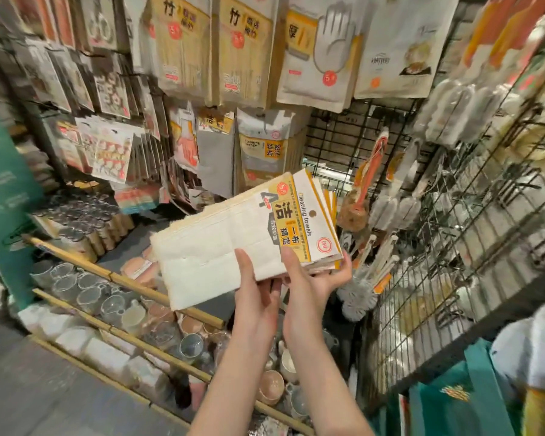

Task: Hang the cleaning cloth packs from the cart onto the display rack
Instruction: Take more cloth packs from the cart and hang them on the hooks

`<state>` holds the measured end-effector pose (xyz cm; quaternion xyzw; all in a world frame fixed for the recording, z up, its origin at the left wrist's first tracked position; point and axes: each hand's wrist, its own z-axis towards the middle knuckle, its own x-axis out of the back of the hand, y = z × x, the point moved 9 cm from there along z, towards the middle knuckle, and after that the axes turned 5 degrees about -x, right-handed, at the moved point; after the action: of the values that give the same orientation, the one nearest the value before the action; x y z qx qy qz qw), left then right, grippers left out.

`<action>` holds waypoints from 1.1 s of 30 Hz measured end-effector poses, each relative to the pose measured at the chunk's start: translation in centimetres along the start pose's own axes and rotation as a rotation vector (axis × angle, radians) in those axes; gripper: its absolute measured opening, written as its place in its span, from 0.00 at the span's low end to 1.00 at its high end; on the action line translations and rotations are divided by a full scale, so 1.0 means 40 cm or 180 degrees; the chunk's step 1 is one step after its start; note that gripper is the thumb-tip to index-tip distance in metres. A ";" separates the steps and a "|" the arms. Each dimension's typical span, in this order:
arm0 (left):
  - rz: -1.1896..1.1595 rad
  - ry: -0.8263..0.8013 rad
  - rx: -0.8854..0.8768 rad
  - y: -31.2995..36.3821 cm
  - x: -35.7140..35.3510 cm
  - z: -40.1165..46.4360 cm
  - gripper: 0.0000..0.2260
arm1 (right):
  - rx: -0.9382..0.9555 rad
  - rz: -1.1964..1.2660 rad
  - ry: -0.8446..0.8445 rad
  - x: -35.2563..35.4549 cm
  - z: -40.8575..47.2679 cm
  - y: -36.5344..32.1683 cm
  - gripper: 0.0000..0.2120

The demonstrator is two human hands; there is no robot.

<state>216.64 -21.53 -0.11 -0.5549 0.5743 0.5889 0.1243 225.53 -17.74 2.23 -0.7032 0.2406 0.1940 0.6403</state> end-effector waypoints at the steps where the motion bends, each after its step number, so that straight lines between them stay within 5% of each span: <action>1: -0.0057 -0.0076 0.0123 -0.003 -0.002 0.010 0.33 | 0.0096 -0.0010 0.0026 -0.012 0.003 0.000 0.43; 6: -0.0224 -0.0296 0.0995 -0.014 -0.008 0.028 0.32 | 0.0548 -0.0164 0.0146 -0.083 0.042 -0.003 0.41; 10: 0.0433 -0.0856 0.1651 0.004 0.023 0.004 0.20 | 0.0686 -0.0491 0.0102 -0.119 0.086 -0.001 0.39; 12: 0.1209 -0.1004 0.1396 0.056 0.051 0.023 0.16 | 0.0651 -0.0640 0.0037 -0.120 0.107 -0.001 0.39; 16: 0.2681 -0.1140 -0.0385 0.242 0.021 0.115 0.04 | 0.0569 -0.0852 0.0025 -0.107 0.143 -0.020 0.40; 20: 0.3528 -0.1258 -0.2042 0.358 -0.055 0.184 0.17 | 0.0494 -0.1022 -0.0119 -0.096 0.181 -0.040 0.40; 23: 0.3948 -0.1384 -0.1790 0.326 -0.067 0.254 0.30 | 0.0361 -0.1125 -0.0357 -0.094 0.207 -0.045 0.38; 28: 0.3289 -0.2064 -0.0548 0.226 -0.081 0.308 0.44 | 0.0100 -0.1093 -0.0573 -0.089 0.250 -0.056 0.34; 33: 0.3056 -0.2072 -0.0691 0.178 -0.103 0.303 0.36 | 0.0046 -0.0910 -0.0359 -0.073 0.264 -0.055 0.29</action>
<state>206.32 -11.84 3.65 -0.0331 0.6300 0.7747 -0.0439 224.81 -6.85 4.60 -0.7136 0.1031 0.1383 0.6790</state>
